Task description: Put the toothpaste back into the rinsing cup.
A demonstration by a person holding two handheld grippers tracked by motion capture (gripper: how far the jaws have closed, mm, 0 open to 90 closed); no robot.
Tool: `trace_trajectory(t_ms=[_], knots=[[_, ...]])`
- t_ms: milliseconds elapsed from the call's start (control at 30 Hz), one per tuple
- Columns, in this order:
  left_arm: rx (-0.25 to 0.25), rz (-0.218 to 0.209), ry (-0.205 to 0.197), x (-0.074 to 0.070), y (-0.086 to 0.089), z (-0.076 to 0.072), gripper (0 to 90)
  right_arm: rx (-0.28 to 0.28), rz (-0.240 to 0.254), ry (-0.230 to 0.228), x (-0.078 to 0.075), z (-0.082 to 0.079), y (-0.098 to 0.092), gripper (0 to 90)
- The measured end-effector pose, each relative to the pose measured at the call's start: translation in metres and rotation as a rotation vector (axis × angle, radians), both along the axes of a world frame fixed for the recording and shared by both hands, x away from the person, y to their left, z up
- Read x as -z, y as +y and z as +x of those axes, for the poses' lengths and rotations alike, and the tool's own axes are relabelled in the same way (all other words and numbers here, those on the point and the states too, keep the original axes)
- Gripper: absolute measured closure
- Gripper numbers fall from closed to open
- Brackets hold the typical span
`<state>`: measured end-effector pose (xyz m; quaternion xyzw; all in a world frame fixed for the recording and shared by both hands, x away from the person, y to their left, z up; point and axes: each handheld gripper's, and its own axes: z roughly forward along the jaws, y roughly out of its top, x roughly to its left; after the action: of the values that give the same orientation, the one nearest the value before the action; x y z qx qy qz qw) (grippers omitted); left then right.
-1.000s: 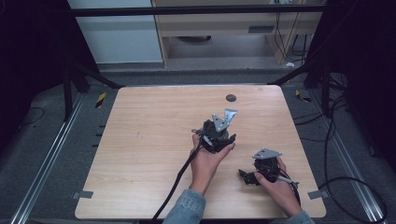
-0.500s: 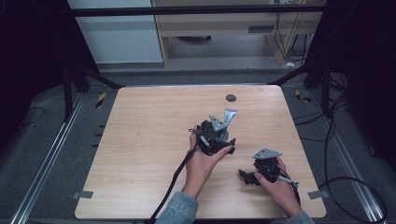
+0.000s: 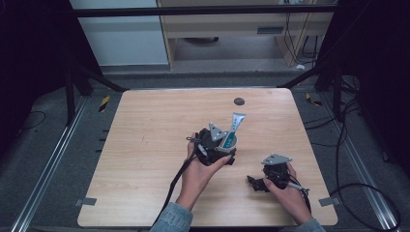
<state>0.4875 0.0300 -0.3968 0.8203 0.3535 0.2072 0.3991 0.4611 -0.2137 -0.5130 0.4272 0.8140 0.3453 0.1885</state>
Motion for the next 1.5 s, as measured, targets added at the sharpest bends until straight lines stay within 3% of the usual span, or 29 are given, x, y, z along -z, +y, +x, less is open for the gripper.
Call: trace_trajectory(t_ms=[367,733,1167,1500], knots=[[-0.005,0.050,-0.013,0.000,0.028,-0.008,6.1,-0.001,0.000,0.000,0.000,0.000,0.000,0.7],[-0.053,0.032,-0.008,0.007,0.062,-0.007,5.9,-0.001,0.001,0.000,0.000,0.000,0.000,0.7],[-0.064,0.051,-0.003,0.013,0.081,0.003,4.1,-0.001,0.000,-0.001,0.000,0.000,0.000,0.7],[-0.129,0.059,0.030,0.034,0.117,0.007,3.8,0.007,0.001,0.001,0.000,-0.001,0.000,0.7]])
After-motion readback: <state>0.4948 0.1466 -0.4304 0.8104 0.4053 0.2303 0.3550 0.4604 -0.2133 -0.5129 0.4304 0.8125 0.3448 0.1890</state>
